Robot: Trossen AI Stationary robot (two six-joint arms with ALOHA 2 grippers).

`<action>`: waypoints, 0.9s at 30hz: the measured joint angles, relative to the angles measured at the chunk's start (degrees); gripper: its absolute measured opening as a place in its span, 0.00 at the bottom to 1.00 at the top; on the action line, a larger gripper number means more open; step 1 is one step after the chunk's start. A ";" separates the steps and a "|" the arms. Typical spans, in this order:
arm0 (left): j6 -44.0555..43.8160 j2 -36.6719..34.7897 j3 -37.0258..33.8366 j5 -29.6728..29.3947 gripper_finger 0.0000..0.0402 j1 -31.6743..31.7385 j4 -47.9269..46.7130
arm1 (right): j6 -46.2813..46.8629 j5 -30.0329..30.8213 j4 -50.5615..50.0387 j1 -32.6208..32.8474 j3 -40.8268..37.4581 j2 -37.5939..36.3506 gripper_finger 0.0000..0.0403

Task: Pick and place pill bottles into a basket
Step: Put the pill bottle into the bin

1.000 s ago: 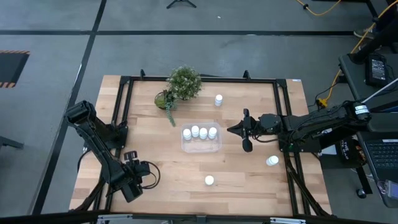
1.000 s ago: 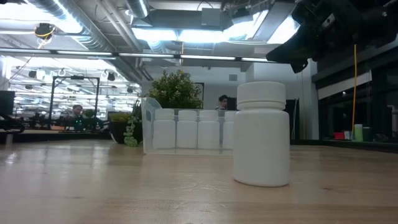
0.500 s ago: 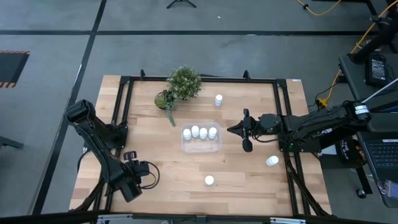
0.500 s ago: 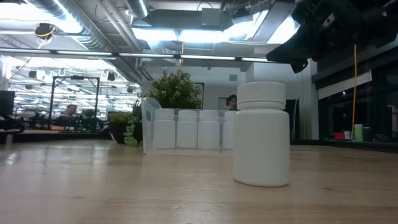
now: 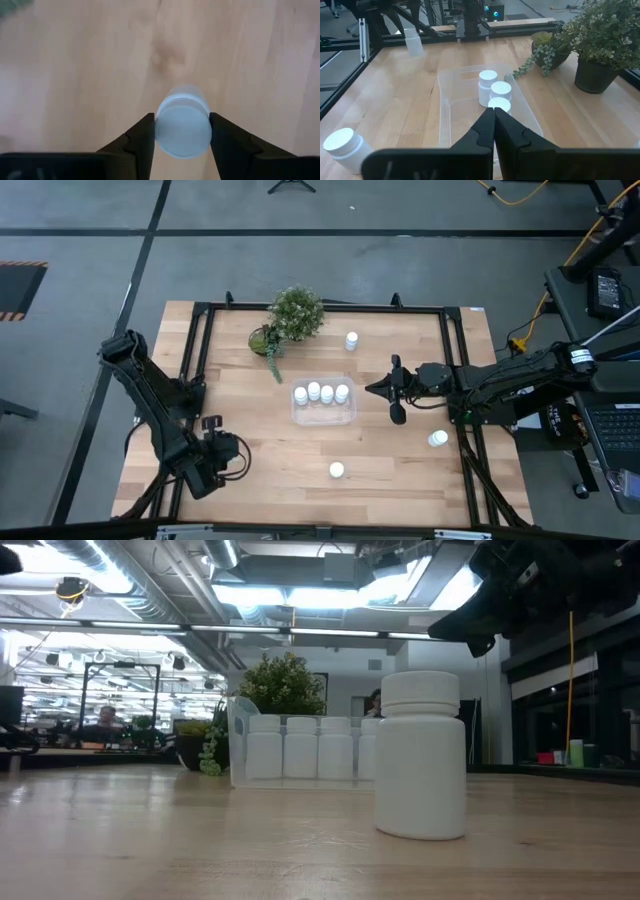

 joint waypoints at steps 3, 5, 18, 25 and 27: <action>2.75 -0.33 0.00 -5.18 0.38 0.24 0.00 | 0.00 0.01 0.00 0.00 -0.01 0.00 0.03; 4.76 -0.33 0.00 -7.64 0.38 0.85 0.02 | 0.02 -0.01 0.00 0.00 -0.01 0.00 0.03; 16.20 -0.33 0.00 -8.98 0.38 9.57 0.33 | 2.70 0.01 0.00 0.68 -0.01 0.00 0.03; 24.61 -2.37 0.00 -8.32 0.38 16.40 0.36 | 0.97 0.01 0.00 0.94 -0.01 0.02 0.03; 26.44 -4.17 0.00 -9.15 0.38 18.27 0.40 | -0.11 0.01 -0.02 0.94 -0.01 0.01 0.03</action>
